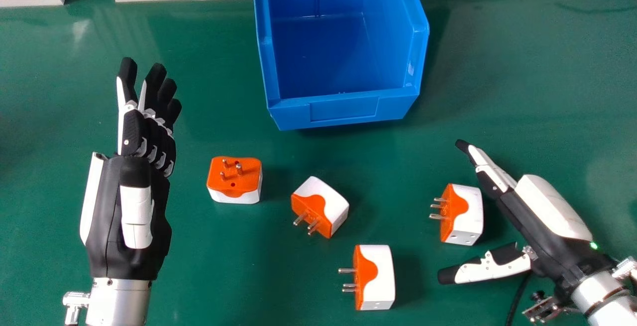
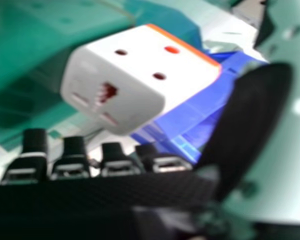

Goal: Pick all objects and put in blue box

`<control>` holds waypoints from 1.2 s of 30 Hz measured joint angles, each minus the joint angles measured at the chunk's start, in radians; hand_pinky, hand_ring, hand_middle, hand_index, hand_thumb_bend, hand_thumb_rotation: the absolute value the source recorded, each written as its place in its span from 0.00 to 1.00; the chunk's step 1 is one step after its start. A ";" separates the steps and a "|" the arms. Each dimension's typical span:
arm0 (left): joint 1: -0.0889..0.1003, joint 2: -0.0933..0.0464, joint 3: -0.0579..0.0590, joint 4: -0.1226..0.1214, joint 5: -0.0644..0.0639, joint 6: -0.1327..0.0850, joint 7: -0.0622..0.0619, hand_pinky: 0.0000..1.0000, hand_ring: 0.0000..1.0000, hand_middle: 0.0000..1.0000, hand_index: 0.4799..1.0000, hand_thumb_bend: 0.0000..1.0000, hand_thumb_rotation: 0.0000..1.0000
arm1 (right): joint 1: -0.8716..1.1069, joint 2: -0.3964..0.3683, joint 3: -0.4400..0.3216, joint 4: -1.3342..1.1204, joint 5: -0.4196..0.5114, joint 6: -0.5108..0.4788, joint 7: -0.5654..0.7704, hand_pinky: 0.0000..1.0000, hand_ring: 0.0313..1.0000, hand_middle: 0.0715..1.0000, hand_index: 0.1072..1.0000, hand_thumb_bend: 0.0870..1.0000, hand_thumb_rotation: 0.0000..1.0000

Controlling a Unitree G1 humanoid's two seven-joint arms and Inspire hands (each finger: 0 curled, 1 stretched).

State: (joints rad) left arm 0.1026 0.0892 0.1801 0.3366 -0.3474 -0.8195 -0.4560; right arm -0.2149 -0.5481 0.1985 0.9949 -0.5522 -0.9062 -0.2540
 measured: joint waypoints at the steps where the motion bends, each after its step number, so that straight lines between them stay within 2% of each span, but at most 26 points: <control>1: 0.000 0.000 0.000 0.000 0.000 0.000 0.000 1.00 0.99 1.00 1.00 0.94 0.96 | -0.001 0.000 0.001 0.001 0.000 0.000 0.000 0.88 0.96 1.00 1.00 1.00 0.38; 6: 0.000 0.000 0.000 0.000 -0.007 0.000 -0.004 1.00 0.99 1.00 1.00 0.94 0.96 | -0.006 0.001 0.002 0.008 0.003 -0.002 0.000 0.88 0.96 1.00 1.00 1.00 0.38; 28: 0.000 0.000 0.000 0.000 -0.008 0.000 -0.007 1.00 0.99 1.00 1.00 0.94 0.95 | -0.009 0.001 0.011 0.007 -0.001 0.004 -0.011 0.87 0.97 1.00 1.00 1.00 0.38; 36: 0.000 0.000 0.000 0.000 -0.008 0.000 -0.013 1.00 1.00 1.00 1.00 0.94 0.95 | -0.009 0.001 0.016 0.002 -0.002 0.013 -0.023 0.86 0.97 1.00 1.00 1.00 0.38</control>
State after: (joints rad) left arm 0.1029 0.0896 0.1804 0.3366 -0.3549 -0.8194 -0.4693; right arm -0.2239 -0.5476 0.2148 0.9971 -0.5540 -0.8934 -0.2768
